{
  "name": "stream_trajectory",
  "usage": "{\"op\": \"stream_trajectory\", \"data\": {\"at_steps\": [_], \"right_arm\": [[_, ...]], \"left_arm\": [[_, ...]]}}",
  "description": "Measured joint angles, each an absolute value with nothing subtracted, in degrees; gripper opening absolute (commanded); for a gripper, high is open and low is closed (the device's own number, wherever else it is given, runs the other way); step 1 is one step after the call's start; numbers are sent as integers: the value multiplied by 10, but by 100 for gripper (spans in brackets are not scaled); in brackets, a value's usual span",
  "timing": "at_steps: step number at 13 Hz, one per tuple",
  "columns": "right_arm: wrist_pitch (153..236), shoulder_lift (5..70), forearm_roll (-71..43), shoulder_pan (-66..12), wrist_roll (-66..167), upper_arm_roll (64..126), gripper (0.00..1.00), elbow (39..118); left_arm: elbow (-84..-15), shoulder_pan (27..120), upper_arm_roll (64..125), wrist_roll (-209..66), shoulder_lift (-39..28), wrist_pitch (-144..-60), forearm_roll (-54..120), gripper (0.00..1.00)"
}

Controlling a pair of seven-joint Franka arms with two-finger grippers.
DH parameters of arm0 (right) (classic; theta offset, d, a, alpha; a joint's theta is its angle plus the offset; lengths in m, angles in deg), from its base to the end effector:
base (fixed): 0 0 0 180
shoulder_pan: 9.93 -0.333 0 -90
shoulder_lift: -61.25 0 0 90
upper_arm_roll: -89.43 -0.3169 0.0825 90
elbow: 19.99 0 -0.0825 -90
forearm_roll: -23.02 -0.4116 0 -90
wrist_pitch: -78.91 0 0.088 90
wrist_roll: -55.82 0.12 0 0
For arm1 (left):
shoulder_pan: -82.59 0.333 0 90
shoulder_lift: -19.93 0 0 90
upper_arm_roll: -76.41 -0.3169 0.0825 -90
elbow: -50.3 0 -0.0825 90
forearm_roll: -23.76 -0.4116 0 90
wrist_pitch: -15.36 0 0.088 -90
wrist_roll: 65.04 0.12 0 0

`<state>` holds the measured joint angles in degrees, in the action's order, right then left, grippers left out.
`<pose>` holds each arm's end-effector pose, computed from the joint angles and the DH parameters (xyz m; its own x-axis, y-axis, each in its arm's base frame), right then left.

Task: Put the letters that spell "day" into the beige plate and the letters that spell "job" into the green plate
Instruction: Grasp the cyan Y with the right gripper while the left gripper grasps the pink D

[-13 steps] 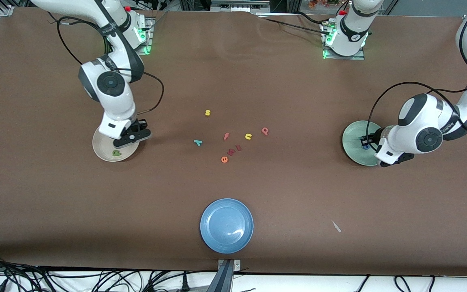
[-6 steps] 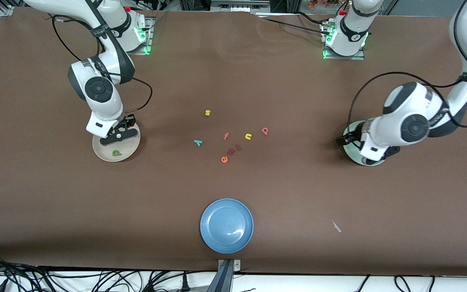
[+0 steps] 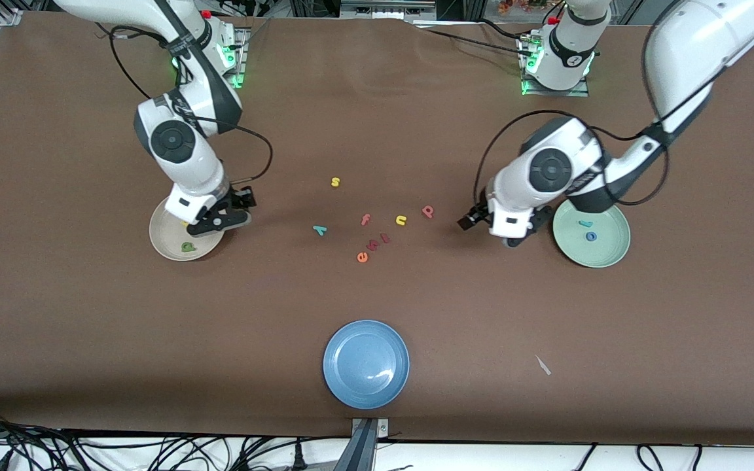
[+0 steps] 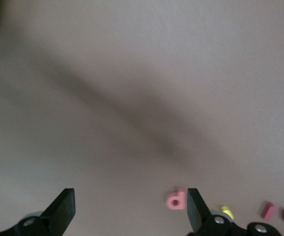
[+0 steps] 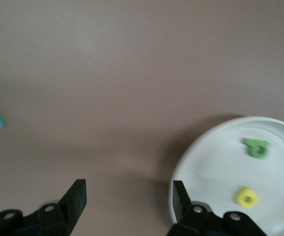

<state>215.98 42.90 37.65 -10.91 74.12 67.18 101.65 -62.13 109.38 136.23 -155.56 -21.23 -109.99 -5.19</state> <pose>0.5439 0.2299 0.2350 0.9667 0.2557 -0.0050 0.2556 -0.9652 0.0545 0.5360 -0.3066 0.2271 0.7011 0.6777 -0.2218 0.6882 -0.7245 -0.0380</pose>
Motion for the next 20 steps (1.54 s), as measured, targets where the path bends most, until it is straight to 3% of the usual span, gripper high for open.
{"op": "stream_trajectory", "data": {"at_steps": [3,5,7,9,11,15,18,20], "right_arm": [[2169,364,375,-163,870,669,79,951],[2189,329,376,-187,962,669,79,927],[2205,307,376,-201,1041,669,78,920],[2208,292,376,-215,1105,669,78,917],[2221,279,380,-230,1152,669,78,916],[2236,247,464,-244,1194,671,77,904],[2237,237,494,-244,1196,676,75,898],[2237,236,501,-244,1196,676,66,896]], "left_arm": [[-621,974,1261,-1636,-216,-1179,-55,100],[-621,922,1223,-1680,-218,-1206,-55,100],[-621,900,1218,-1716,-218,-1208,-56,99],[-621,887,1218,-1731,-218,-1208,-56,84],[-621,876,1213,-1739,-218,-1211,-56,78],[-621,844,1172,-1741,-220,-1238,-56,78],[-620,827,1162,-1749,-221,-1243,-56,55],[-617,826,1161,-1749,-221,-1244,-56,35]]}}
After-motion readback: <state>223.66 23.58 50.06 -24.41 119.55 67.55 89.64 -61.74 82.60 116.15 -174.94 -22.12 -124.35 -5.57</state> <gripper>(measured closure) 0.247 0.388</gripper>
